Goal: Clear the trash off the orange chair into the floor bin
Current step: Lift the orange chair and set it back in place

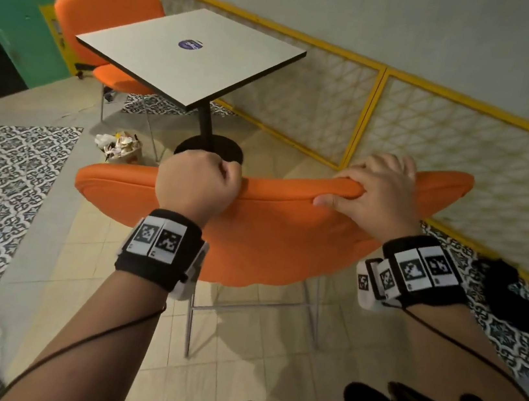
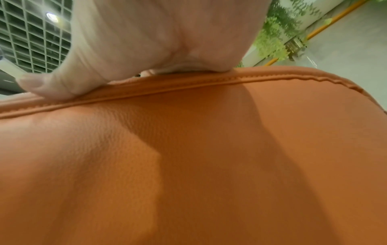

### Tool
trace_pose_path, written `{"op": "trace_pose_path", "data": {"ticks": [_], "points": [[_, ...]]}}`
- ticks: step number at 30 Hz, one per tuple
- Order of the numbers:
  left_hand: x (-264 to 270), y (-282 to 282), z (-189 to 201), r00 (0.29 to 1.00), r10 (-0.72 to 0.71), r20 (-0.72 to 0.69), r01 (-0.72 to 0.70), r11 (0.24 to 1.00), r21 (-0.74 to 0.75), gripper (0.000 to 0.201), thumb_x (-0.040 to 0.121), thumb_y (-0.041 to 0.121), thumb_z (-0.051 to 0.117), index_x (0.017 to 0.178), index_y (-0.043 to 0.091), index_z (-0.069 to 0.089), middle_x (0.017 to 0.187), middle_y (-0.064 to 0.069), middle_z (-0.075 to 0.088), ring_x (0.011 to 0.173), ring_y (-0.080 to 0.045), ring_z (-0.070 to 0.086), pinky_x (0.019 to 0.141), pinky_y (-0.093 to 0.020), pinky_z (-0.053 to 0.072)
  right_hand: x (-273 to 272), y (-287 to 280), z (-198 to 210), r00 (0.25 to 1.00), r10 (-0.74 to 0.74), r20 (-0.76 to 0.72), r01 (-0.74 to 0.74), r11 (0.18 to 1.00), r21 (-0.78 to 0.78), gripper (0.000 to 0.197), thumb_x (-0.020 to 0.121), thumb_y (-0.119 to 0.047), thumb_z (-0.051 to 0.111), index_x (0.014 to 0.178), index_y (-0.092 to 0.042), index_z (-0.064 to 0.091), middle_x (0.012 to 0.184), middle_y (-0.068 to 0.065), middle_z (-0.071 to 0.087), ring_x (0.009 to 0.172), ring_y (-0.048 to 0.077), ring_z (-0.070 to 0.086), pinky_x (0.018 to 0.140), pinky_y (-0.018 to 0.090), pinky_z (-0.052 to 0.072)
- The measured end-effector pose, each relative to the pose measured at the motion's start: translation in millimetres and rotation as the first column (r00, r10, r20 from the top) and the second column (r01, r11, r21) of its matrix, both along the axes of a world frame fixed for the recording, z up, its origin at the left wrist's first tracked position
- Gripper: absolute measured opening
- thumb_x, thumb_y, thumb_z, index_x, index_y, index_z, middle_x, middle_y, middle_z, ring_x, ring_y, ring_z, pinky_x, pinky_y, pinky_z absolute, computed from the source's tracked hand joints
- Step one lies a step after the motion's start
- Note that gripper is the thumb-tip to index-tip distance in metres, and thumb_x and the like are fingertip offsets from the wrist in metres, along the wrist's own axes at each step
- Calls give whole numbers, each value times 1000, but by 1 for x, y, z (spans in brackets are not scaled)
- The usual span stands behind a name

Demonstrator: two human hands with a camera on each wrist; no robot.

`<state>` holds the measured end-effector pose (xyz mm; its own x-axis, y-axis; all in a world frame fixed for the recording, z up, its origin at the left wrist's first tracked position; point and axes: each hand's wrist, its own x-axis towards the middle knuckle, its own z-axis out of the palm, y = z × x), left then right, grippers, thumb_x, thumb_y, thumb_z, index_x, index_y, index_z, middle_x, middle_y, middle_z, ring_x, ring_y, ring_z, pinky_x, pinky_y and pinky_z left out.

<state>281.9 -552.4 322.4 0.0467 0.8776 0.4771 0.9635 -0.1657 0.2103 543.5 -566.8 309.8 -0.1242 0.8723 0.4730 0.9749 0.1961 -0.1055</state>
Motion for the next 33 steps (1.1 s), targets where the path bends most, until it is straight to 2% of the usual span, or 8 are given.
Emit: {"op": "trace_pose_path", "data": {"ticks": [4,10,13,18,21,27,30,33], "points": [[9,36,0,1000,25,8,-25,999,-25,47,87,27,42,44,15,29,44,1,28,40,-15,24,44,-22,14,8,36,0,1000,-6,7,6,1000,-20,85,60,-95,23,89,-32,72,101,-2,65,112,24,50,108,54,22],[39,101,-1,998,61,-2,-61,997,-41,40,87,29,40,56,7,52,51,-4,39,47,-22,36,43,-23,16,35,108,1,1000,-3,1,4,999,-50,89,58,-97,16,91,-33,69,105,-1,64,111,26,48,97,47,27],[57,135,0,995,100,20,-99,994,-39,41,87,29,39,54,7,48,56,-7,44,55,-27,43,45,-26,20,51,148,1,1000,23,18,-22,998,-62,89,59,-96,16,93,-32,68,104,0,63,108,26,49,94,46,29],[90,186,0,982,180,58,-178,983,-34,46,87,29,40,45,12,34,47,-2,33,54,-28,43,46,-27,21,83,214,2,993,104,53,-101,994,-48,86,61,-93,21,94,-30,68,103,2,64,106,27,52,91,43,30],[117,213,0,968,244,54,-242,970,-38,45,89,30,41,50,8,41,50,-5,36,56,-28,42,49,-28,22,106,256,4,981,181,64,-178,983,-54,89,60,-94,16,93,-29,67,101,2,65,103,27,54,88,43,32],[176,264,1,925,376,55,-375,926,-39,44,88,29,40,59,3,59,56,-10,45,57,-29,45,54,-28,30,161,343,9,938,340,67,-332,937,-110,82,60,-95,17,87,-32,63,96,-4,62,99,22,55,86,40,35],[204,291,6,912,408,48,-406,913,-44,43,88,29,41,57,4,58,52,-7,41,56,-28,43,54,-28,29,185,384,12,924,379,47,-373,922,-102,84,58,-96,16,85,-32,64,94,-5,63,97,21,55,87,40,35],[226,318,6,897,440,33,-439,897,-45,44,83,32,35,52,6,50,45,-2,31,53,-29,42,51,-27,28,206,424,11,902,429,52,-423,901,-94,82,60,-96,19,84,-32,64,92,-5,63,96,20,55,87,40,36]]}}
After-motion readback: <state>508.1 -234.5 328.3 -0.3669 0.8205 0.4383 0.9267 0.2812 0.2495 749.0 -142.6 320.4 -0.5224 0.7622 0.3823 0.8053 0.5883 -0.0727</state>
